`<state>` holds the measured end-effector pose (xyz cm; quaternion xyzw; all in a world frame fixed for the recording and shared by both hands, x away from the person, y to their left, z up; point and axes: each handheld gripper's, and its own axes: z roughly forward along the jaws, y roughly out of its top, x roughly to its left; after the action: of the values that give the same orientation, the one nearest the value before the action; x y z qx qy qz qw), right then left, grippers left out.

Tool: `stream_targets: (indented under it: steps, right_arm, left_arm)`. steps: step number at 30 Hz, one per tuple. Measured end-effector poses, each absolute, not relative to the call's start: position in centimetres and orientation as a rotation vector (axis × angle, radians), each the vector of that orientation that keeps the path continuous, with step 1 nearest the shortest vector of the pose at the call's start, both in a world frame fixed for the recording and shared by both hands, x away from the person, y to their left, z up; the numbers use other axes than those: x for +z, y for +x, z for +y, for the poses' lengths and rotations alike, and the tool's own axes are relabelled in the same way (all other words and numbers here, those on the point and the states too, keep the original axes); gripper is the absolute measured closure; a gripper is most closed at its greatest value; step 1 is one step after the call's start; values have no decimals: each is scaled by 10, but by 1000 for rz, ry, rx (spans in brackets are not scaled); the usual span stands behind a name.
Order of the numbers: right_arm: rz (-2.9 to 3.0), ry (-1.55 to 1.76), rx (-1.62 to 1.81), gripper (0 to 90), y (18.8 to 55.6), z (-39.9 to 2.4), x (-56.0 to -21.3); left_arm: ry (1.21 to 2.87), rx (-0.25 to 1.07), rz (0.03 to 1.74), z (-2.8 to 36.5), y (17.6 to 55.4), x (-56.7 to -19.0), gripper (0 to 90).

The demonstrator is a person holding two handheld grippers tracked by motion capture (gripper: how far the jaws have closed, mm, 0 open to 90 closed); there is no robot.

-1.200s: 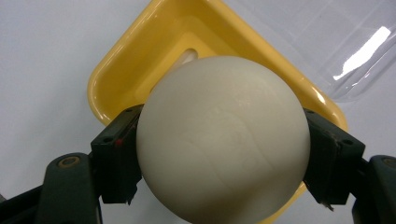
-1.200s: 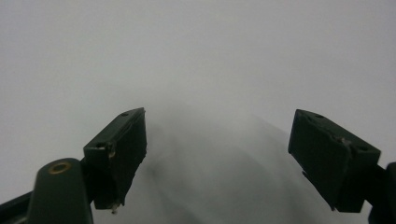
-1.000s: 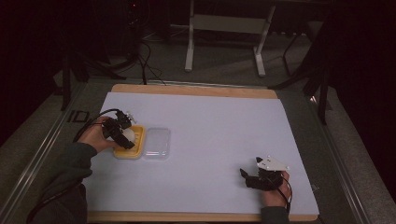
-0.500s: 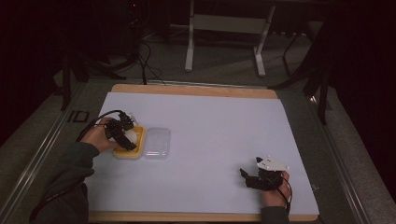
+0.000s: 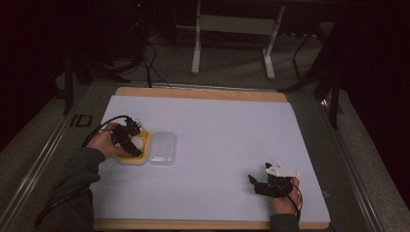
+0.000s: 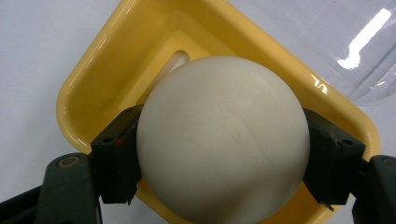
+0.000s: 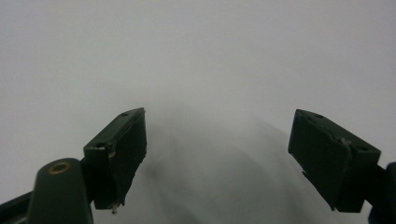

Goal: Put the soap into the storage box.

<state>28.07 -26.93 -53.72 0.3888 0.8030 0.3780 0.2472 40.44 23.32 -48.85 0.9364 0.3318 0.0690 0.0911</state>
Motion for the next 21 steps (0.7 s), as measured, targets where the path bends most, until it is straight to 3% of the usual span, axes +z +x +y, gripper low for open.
stream_targets:
  steps: [15,21]
  right_arm:
    - [2190,1060,1031,194,281,-269,-537]
    - [2191,1059,1030,194,281,-269,-537]
  left_arm:
    - [2783,151,1038,234,408,-496,243]
    - [2761,134,1029,235,408,-497,192]
